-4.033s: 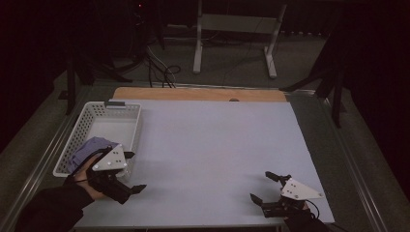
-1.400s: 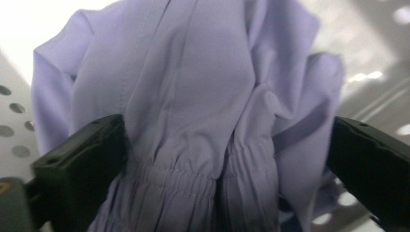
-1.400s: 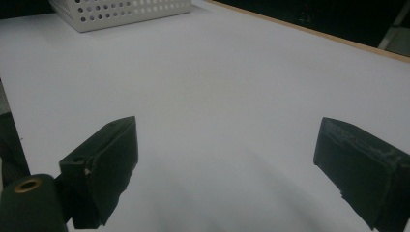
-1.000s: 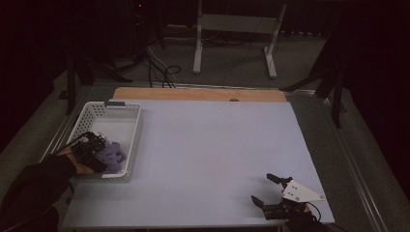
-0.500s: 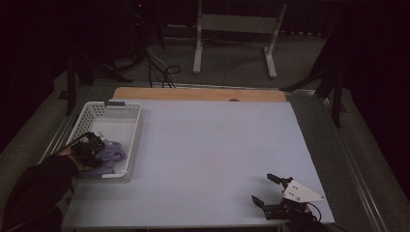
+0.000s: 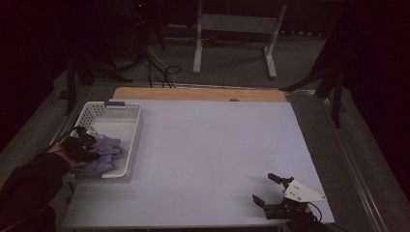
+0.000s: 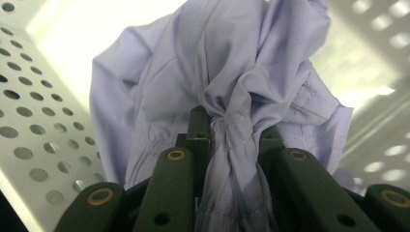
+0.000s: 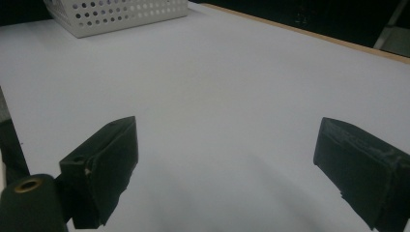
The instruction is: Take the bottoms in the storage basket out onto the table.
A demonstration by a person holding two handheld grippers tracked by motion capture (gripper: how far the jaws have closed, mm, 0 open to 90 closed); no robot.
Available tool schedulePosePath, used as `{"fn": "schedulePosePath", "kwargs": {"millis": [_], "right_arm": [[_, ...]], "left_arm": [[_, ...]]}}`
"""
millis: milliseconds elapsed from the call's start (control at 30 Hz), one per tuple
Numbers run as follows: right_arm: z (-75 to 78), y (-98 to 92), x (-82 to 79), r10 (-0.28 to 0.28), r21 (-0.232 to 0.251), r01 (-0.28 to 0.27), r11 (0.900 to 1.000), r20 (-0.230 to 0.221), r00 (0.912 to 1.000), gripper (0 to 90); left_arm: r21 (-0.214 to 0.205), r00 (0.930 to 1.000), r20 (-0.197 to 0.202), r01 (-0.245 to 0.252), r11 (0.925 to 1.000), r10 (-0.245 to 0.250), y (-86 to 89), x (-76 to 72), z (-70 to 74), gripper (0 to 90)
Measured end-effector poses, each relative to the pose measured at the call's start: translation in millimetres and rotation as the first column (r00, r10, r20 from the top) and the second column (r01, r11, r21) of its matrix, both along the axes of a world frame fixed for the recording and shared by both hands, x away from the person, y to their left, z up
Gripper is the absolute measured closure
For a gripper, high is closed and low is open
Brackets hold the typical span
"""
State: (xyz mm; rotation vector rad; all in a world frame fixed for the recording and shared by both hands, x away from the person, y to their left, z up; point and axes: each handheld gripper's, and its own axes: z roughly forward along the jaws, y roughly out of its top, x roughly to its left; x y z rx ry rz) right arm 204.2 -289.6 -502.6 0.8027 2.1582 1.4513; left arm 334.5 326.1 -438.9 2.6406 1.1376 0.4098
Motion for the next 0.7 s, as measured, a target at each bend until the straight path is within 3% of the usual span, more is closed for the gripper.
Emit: {"fn": "schedulePosePath", "kwargs": {"millis": [100,233,367,433,700], "right_arm": [[-0.1,0.1,0.1,0.0,0.0,0.0,1.0,0.0,1.0,8.8],[0.1,0.2,-0.1,0.001,0.002,-0.001,1.0,0.0,1.0,8.8],[0.3,0.1,-0.2,-0.002,0.002,0.002,1.0,0.0,1.0,8.8],[0.6,0.1,-0.3,-0.004,0.002,0.004,1.0,0.004,1.0,8.8],[1.2,-0.9,-0.9,-0.004,0.01,0.004,0.9999,0.001,1.0,8.8]], "left_arm": [[-0.027,0.9994,0.033,0.006,0.9996,-0.005,5.5,-4.0,9.2,76.9],[-0.058,0.9981,0.054,-0.026,0.998,0.03,13.6,-7.1,19.5,77.0],[-0.088,0.996,0.088,-0.006,0.9961,0.014,17.9,-12.2,27.3,77.0],[-0.126,0.9956,0.093,-0.004,0.992,0.016,20.8,-14.4,32.6,77.0],[-0.195,0.9924,0.119,-0.008,0.9807,0.032,28.9,-18.9,42.0,76.9]]}}
